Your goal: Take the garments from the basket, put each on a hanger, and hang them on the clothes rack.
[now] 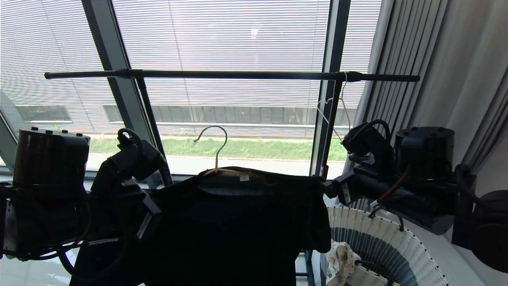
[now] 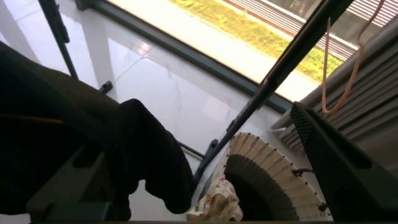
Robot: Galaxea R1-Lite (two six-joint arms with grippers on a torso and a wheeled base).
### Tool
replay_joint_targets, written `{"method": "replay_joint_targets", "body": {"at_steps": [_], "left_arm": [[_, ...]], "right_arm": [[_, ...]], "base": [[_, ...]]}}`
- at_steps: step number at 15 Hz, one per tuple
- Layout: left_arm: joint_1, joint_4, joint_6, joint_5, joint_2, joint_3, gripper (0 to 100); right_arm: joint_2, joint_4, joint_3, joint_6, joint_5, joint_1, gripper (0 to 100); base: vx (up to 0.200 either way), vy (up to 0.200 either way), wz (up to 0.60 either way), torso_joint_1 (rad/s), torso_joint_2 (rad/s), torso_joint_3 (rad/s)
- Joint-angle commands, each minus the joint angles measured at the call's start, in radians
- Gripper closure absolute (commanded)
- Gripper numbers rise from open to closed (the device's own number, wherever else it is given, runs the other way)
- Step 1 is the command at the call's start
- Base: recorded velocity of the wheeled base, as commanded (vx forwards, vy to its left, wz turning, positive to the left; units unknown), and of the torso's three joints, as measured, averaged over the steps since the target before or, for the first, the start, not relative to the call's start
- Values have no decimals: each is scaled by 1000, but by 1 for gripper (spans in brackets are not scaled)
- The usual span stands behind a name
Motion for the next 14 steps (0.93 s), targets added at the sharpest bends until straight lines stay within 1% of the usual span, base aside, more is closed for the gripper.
{"method": "replay_joint_targets", "body": {"at_steps": [1,2,3,4,5,6,7,9,11,12,14], "left_arm": [[-3,1,-9,-1,6,-23,100],[-5,-1,-11,-6,1,-24,100],[-5,1,-11,-33,-13,-23,100],[-6,1,-9,-87,-30,-23,100],[-5,1,-6,-142,-36,-24,100],[-5,1,-4,-154,-36,-24,100],[-5,1,-4,-157,-33,-24,100],[-3,1,-4,-159,-26,-24,100],[-2,-1,-7,-159,-11,-23,100],[-2,-2,-11,-159,-2,-23,100],[-2,-4,-11,-159,15,-26,100]], "right_arm": [[-86,35,-39,-23,33,1,0],[-95,42,-41,-43,50,-1,0],[-103,49,-41,-50,75,-1,0],[-106,69,-41,-58,84,-2,0],[-107,75,-41,-83,87,-22,0],[-109,75,-41,-127,104,-39,0],[-115,75,-43,-159,137,-52,0],[-137,104,-50,-182,171,-53,0],[-187,177,-58,-181,243,-53,0],[-232,254,-66,-181,300,-55,0],[-282,378,-93,-181,374,-55,0]], "base": [[0,0,0,0,0,0],[0,0,0,0,0,0],[0,0,0,0,0,0],[0,0,0,0,0,0],[0,0,0,0,0,0],[0,0,0,0,0,0],[0,0,0,0,0,0],[0,0,0,0,0,0],[0,0,0,0,0,0],[0,0,0,0,0,0],[0,0,0,0,0,0]]}}
